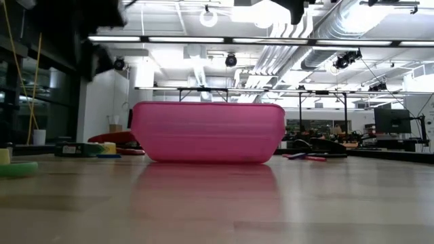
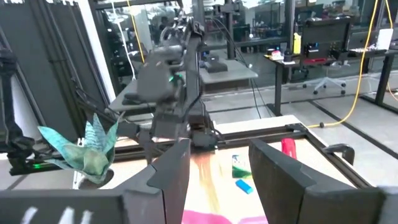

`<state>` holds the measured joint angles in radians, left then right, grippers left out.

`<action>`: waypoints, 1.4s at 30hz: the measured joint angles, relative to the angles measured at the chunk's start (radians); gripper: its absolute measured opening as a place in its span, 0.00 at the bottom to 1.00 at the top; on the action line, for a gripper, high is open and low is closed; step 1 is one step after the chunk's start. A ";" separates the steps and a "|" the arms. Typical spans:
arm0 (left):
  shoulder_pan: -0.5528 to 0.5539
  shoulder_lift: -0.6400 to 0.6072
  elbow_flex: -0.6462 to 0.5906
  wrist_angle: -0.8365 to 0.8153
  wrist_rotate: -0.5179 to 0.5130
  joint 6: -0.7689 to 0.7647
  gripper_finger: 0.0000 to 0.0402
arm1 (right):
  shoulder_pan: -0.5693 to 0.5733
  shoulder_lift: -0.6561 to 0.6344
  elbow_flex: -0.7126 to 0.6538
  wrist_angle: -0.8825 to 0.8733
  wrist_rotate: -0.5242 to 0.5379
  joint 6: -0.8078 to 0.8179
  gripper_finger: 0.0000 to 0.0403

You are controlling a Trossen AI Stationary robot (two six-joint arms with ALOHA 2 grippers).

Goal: Pack school essentials
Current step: Put the green eraser into the pink supply box

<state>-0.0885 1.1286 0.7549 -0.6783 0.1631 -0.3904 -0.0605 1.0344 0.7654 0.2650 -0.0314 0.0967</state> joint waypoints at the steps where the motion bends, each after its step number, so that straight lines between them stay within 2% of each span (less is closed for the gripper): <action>1: -0.023 0.017 -0.009 0.007 -0.001 -0.051 0.40 | 0.000 0.000 0.000 -0.004 0.002 0.000 0.39; 6: -0.110 0.124 -0.041 0.054 -0.015 -0.301 0.40 | 0.000 0.000 0.000 -0.026 0.002 0.000 0.39; 10: -0.136 0.204 -0.041 0.084 -0.013 -0.490 0.40 | 0.000 0.000 0.000 -0.047 0.002 0.000 0.39; 14: -0.133 0.251 -0.040 0.115 0.069 -0.708 0.40 | 0.000 0.000 0.000 -0.049 0.002 0.000 0.39; 23: -0.171 0.275 -0.041 0.140 0.087 -0.983 0.40 | 0.000 0.000 0.000 -0.070 0.002 0.000 0.39; 33: -0.229 0.284 -0.041 0.165 0.007 -1.137 0.31 | 0.000 0.000 0.000 -0.090 0.002 0.000 0.39; 37: -0.229 0.284 -0.040 0.175 -0.035 -1.152 0.28 | 0.000 0.000 0.000 -0.089 0.002 0.000 0.39; 42: -0.242 0.284 -0.040 0.174 -0.042 -1.156 0.26 | 0.000 0.000 0.000 -0.089 0.002 0.000 0.39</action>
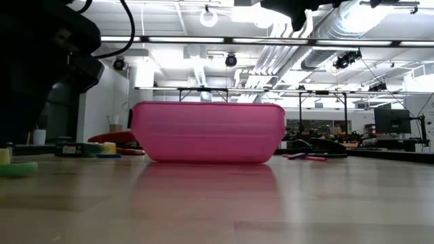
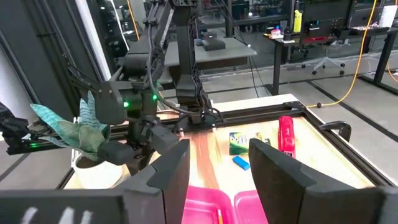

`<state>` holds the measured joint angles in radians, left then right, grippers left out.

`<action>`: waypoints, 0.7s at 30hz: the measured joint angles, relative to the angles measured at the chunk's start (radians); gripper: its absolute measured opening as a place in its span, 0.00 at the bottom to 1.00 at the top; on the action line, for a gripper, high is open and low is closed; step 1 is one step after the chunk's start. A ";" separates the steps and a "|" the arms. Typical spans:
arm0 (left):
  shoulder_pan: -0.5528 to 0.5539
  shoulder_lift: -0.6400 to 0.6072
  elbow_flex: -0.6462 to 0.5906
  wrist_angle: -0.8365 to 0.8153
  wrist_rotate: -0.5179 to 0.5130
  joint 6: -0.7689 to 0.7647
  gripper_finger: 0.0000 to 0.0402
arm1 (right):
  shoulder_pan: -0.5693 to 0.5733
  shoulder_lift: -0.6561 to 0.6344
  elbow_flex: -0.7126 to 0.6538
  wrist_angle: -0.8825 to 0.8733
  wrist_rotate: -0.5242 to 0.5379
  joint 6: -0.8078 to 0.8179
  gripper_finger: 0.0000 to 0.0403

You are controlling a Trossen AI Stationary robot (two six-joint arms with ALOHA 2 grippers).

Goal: Pack school essentials
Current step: Put the green eraser into the pink supply box

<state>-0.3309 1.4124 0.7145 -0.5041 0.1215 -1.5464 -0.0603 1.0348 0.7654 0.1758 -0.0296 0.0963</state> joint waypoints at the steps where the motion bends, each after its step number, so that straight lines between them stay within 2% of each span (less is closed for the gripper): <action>1: -0.006 0.000 0.000 0.000 0.000 -0.008 0.26 | 0.000 0.000 0.000 0.001 0.000 0.000 0.39; 6: -0.036 0.022 0.000 -0.005 -0.039 -0.061 0.26 | 0.000 0.000 0.000 0.000 0.000 0.000 0.39; 12: -0.038 0.073 0.000 0.034 -0.040 -0.067 0.26 | 0.000 0.000 0.000 0.000 0.000 0.000 0.39; 21: -0.039 0.078 0.000 0.014 -0.047 -0.075 0.26 | 0.000 0.000 0.000 -0.008 0.000 0.011 0.39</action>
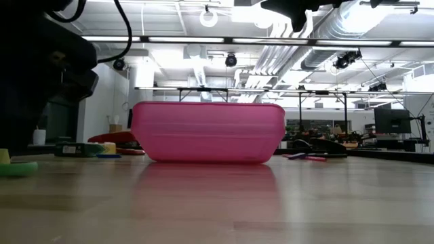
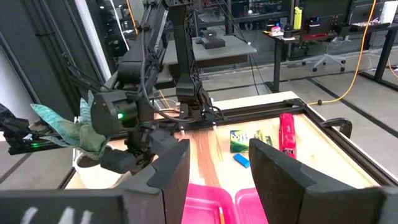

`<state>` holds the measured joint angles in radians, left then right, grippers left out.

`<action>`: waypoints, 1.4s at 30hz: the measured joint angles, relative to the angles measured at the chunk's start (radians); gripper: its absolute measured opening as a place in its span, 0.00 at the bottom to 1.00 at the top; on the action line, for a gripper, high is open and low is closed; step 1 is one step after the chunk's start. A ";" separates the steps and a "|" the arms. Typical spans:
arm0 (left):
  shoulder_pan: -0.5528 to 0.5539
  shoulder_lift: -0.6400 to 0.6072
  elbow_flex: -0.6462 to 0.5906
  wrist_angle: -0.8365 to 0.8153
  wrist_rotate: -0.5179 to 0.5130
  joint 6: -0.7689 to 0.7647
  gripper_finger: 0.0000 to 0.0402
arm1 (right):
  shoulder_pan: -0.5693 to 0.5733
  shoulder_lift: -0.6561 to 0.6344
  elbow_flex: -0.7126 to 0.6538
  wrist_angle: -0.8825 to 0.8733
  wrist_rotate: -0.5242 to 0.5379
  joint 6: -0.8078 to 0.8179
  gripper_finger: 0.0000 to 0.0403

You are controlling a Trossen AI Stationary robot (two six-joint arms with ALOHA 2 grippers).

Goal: Pack school essentials
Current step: Put the green eraser into the pink supply box

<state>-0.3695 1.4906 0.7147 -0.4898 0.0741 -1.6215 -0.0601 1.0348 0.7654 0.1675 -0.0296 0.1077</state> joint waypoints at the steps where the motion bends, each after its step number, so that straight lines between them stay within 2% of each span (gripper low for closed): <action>1: 0.000 0.000 0.000 -0.008 0.004 0.000 0.26 | 0.000 0.000 0.000 -0.001 0.000 0.000 0.39; 10: -0.037 0.000 0.000 -0.013 0.007 -0.027 0.26 | 0.000 0.000 0.000 -0.007 0.000 0.000 0.39; 27: -0.037 0.000 0.000 -0.006 -0.033 -0.008 0.25 | 0.000 0.000 0.000 -0.006 0.046 -0.003 0.39; 42: -0.037 0.000 0.000 0.011 -0.042 0.012 0.09 | 0.000 0.000 0.000 -0.006 0.045 -0.003 0.39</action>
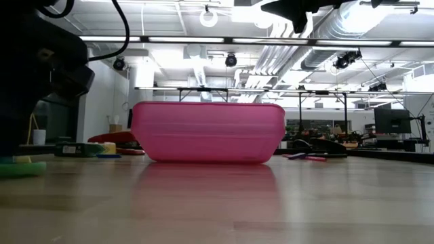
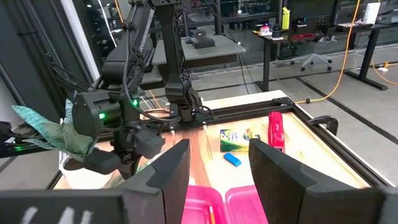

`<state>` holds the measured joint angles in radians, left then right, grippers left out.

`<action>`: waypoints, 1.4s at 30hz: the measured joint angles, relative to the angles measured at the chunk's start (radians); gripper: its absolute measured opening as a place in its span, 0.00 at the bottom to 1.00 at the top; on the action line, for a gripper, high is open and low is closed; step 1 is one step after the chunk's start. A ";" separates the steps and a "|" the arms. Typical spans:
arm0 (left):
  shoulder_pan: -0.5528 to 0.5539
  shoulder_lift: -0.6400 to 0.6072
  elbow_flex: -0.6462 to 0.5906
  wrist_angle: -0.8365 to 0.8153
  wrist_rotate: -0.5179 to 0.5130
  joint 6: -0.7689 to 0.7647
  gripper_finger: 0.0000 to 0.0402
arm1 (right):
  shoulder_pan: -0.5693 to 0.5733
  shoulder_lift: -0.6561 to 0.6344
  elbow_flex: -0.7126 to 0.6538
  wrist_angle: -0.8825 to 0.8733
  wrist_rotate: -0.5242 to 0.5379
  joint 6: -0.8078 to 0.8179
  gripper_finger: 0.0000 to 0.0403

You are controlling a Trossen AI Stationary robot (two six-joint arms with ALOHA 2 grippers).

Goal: Pack school essentials
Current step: Put the green eraser into the pink supply box

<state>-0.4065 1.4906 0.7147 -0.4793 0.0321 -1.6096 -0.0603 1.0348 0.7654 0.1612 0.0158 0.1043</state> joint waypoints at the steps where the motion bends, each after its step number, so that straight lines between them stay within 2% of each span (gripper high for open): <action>1: 0.000 0.000 0.000 0.008 -0.002 0.006 0.08 | 0.000 0.000 0.000 0.000 0.000 0.000 0.39; 5: 0.000 0.000 0.000 0.021 -0.009 0.016 0.01 | 0.000 0.000 0.000 0.000 0.000 0.000 0.39; 16: 0.000 -0.013 0.000 0.013 -0.015 0.059 0.00 | 0.000 0.000 0.000 0.000 0.000 0.000 0.39; 21: 0.000 -0.081 0.000 -0.040 -0.021 0.077 0.00 | 0.000 0.000 0.000 0.000 0.000 0.000 0.39; 28: 0.013 -0.237 0.000 -0.096 -0.063 0.140 0.00 | 0.000 0.000 0.000 -0.005 0.000 0.000 0.39; 35: 0.123 -0.424 0.000 -0.065 -0.206 0.292 0.00 | 0.000 0.000 0.000 -0.005 0.000 0.000 0.39; 38: 0.204 -0.484 0.000 0.013 -0.252 0.411 0.00 | 0.000 0.000 0.000 -0.005 0.000 0.000 0.39; 42: 0.332 -0.523 0.000 0.181 -0.260 0.612 0.00 | 0.000 0.000 0.000 0.000 0.000 0.009 0.39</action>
<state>-0.0746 0.9675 0.7147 -0.2984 -0.2278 -0.9974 -0.0601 1.0348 0.7654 0.1614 0.0154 0.1132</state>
